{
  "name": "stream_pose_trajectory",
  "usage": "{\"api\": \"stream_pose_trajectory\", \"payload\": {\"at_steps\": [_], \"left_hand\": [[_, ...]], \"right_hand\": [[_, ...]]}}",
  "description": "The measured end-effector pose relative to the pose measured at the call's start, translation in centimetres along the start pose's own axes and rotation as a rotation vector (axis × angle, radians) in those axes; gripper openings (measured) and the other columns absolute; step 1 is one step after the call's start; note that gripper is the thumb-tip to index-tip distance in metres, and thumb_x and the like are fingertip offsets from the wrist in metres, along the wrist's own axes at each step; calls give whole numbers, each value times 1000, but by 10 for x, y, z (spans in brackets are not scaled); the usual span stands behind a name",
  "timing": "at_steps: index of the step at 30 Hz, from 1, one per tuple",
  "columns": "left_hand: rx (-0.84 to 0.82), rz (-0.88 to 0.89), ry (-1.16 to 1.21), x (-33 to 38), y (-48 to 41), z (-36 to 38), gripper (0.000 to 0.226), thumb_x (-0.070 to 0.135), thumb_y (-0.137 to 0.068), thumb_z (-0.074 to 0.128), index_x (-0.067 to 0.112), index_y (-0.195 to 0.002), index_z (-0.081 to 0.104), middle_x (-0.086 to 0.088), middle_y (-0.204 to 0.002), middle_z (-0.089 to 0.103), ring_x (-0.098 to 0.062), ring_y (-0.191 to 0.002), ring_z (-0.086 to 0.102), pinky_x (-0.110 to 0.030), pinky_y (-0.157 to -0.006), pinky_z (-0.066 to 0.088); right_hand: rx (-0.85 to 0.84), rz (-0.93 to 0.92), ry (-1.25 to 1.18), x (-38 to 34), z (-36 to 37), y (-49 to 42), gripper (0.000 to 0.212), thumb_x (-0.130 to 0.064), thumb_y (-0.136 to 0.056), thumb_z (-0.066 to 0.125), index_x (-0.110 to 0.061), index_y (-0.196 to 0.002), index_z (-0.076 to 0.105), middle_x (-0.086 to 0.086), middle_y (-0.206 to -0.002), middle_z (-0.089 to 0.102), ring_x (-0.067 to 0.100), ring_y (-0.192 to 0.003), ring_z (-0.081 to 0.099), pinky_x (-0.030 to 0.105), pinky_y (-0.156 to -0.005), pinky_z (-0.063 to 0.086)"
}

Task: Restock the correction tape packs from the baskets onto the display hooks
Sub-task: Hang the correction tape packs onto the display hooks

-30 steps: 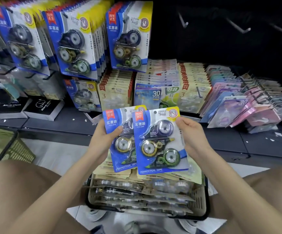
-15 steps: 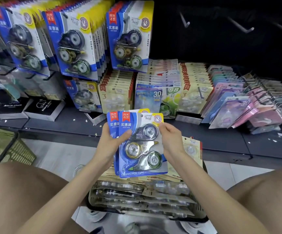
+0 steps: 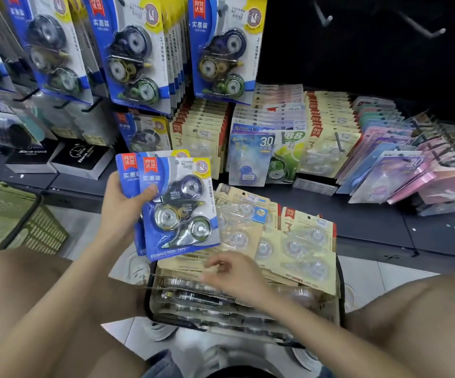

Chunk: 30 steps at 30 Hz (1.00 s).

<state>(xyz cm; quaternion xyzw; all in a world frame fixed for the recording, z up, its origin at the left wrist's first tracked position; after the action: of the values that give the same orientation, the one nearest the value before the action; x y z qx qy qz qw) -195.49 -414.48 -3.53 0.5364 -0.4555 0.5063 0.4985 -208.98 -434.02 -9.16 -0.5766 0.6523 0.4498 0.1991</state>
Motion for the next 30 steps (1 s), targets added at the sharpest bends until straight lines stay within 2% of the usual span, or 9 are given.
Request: {"api": "stream_pose_trajectory", "payload": {"at_steps": [3, 6, 8, 13, 15, 17, 19, 24, 30], "left_hand": [[52, 7, 5, 5, -1, -11, 35, -1, -89, 67, 9, -114, 46, 1, -101, 66, -5, -79, 67, -21, -64, 55], [68, 5, -9, 8, -2, -20, 40, 0, -89, 67, 4, -124, 47, -5, -108, 67, -14, -88, 68, -26, -67, 56], [73, 2, -15, 8, -3, -25, 44, 1, -89, 68, 2, -128, 46, -9, -114, 66, -19, -93, 68, -29, -71, 57], [75, 8, -22, 11, -4, -26, 45, 2, -90, 67, 4, -129, 46, -9, -116, 67, -21, -97, 69, -29, -69, 57], [77, 14, -16, 14, -6, -24, 45, 1, -90, 67, 4, -130, 46, -4, -111, 68, -13, -90, 70, -24, -65, 58], [82, 31, -21, 19, -8, -21, 42, 0, -89, 67, 4, -127, 48, -1, -107, 68, -7, -84, 70, -22, -64, 56], [87, 49, -25, 24, -10, -20, 35, 0, -89, 67, 9, -118, 49, 2, -104, 67, -3, -80, 69, -21, -65, 55], [80, 93, -10, 37, -15, -18, 38, -1, -89, 66, 7, -121, 47, 1, -106, 65, -7, -85, 66, -15, -62, 53], [77, 158, 1, 52, -26, -11, 35, 1, -90, 67, 12, -118, 49, 2, -105, 66, -7, -87, 66, -23, -73, 52]], "right_hand": [[-102, -19, 105, -2, 24, -1, 37, -61, -75, 73, -34, -101, 74, -14, -112, 66, 6, -104, 59, 26, -90, 45], [-100, -84, 93, -8, 34, -2, 80, -92, -61, 46, -31, -102, 76, -8, -108, 71, 9, -101, 63, 30, -89, 49], [-89, -131, 106, -10, 35, -3, 86, -95, -61, 41, -29, -103, 76, -7, -108, 72, 9, -100, 63, 28, -88, 48], [-65, -241, 233, -21, 32, -6, 41, -53, -89, 61, -19, -105, 76, 2, -104, 73, 21, -97, 64, 33, -86, 48], [-39, -216, 255, -22, 27, -13, 28, -37, -98, 57, -18, -91, 76, 4, -89, 72, 20, -84, 63, 33, -75, 48], [-5, -161, 218, -23, 16, -15, 40, -30, -99, 55, -27, -59, 59, -2, -60, 55, 11, -60, 50, 29, -62, 39], [47, -112, 146, -25, -2, -15, 49, -28, -98, 57, -27, -52, 44, -5, -50, 41, 8, -52, 40, 26, -56, 32], [189, -42, -187, -22, -74, -9, 34, -23, -96, 62, 0, -71, 65, 2, -64, 58, 10, -63, 52, 29, -62, 39], [319, -81, -288, -24, -148, 7, 31, -17, -96, 61, -9, -66, 69, 3, -64, 67, 8, -66, 59, 25, -62, 44]]}}
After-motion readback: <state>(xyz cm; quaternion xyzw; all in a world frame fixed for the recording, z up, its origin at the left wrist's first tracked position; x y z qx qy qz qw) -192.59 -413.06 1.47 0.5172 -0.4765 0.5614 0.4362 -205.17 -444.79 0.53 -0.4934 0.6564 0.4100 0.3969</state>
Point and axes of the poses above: each hand's wrist, its own y-axis away from the middle knuckle, its own z-axis out of the palm, x = y × z, the point moved 4 cm from there along -y, towards the middle knuckle
